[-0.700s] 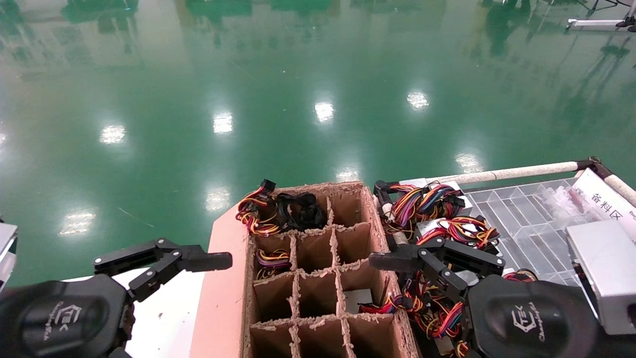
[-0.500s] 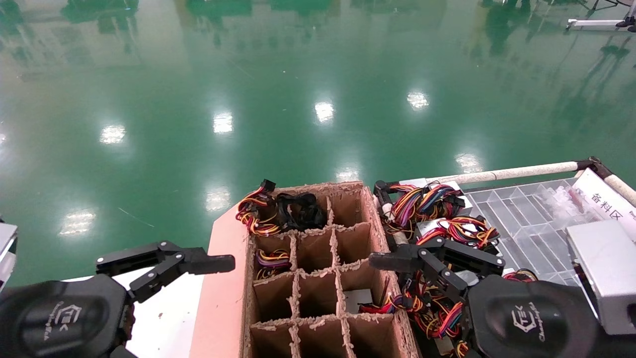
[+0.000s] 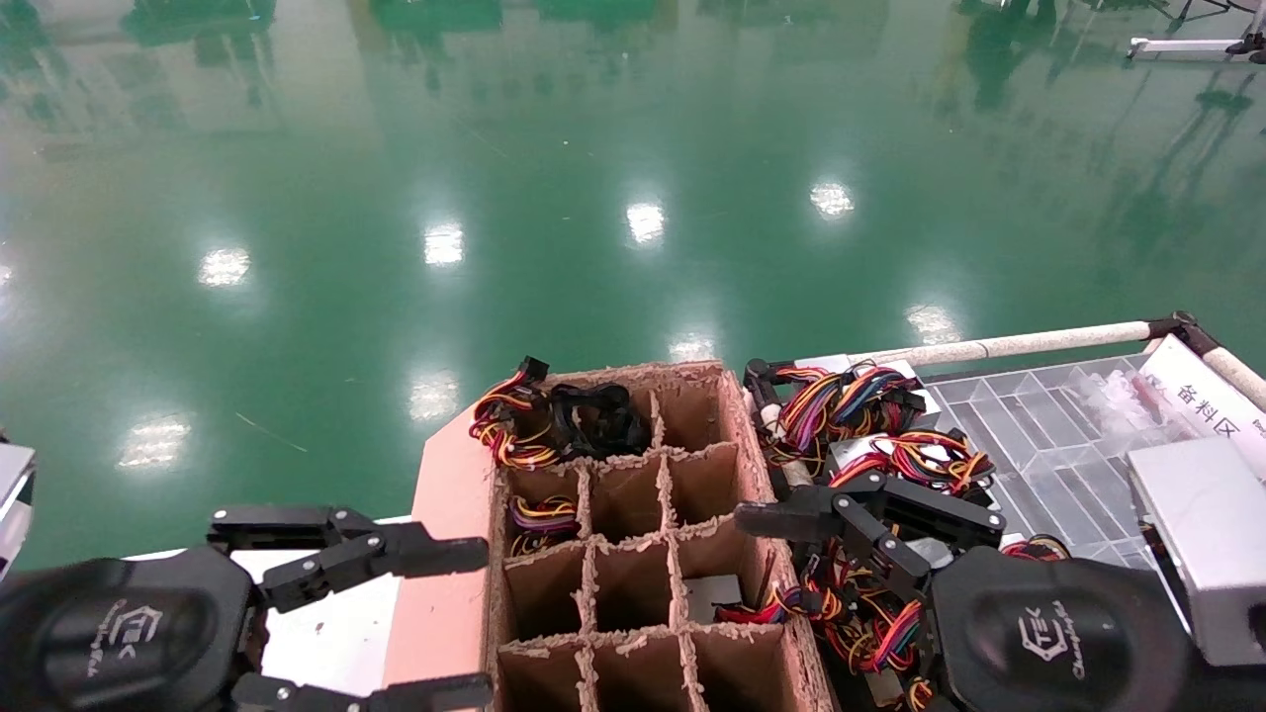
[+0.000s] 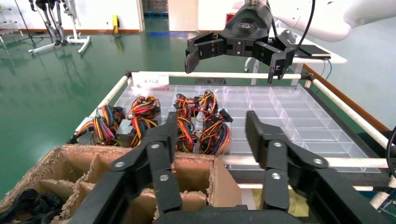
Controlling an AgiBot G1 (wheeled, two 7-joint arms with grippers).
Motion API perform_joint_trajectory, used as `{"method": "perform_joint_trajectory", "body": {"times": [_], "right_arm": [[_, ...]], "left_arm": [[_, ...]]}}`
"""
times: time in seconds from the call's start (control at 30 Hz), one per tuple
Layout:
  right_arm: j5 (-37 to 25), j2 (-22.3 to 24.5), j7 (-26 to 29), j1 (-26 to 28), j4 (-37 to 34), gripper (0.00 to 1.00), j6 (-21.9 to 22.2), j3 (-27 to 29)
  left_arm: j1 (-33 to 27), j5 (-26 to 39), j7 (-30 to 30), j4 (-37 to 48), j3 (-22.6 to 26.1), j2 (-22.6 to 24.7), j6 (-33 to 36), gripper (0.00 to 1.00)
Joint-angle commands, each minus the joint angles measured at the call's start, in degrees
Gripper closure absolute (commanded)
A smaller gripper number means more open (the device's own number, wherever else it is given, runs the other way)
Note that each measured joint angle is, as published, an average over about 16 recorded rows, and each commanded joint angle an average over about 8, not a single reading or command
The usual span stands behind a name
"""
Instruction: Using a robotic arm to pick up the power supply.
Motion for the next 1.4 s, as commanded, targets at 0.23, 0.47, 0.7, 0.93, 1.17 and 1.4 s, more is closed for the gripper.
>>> {"method": "perform_joint_trajectory", "body": {"times": [0.23, 0.47, 0.7, 0.93, 1.17, 1.4], "right_arm": [[-6.1, 1.1, 1.1, 2.3, -1.9, 0.00, 0.6, -2.2], [-14.5, 1.2, 2.4, 5.9, -5.1, 0.00, 0.2, -5.6], [-22.0, -1.9, 1.3, 11.0, -10.7, 0.17, -1.4, -9.2], [-28.9, -6.4, -2.3, 16.6, -19.2, 0.95, -2.7, -12.8], [-31.9, -10.2, -7.5, 20.2, -27.6, 1.00, -3.6, -14.8], [-33.5, -12.4, -11.6, 22.3, -33.1, 1.00, -3.9, -16.4]], "left_arm": [[0.0, 0.0, 0.0, 0.0, 0.0, 0.0, 0.0, 1.00], [0.0, 0.0, 0.0, 0.0, 0.0, 0.0, 0.0, 1.00], [0.0, 0.0, 0.0, 0.0, 0.0, 0.0, 0.0, 1.00], [0.0, 0.0, 0.0, 0.0, 0.1, 0.0, 0.0, 1.00], [0.0, 0.0, 0.0, 0.0, 0.1, 0.0, 0.0, 0.27], [0.0, -0.1, 0.1, 0.0, 0.1, 0.0, 0.0, 0.00]]}}
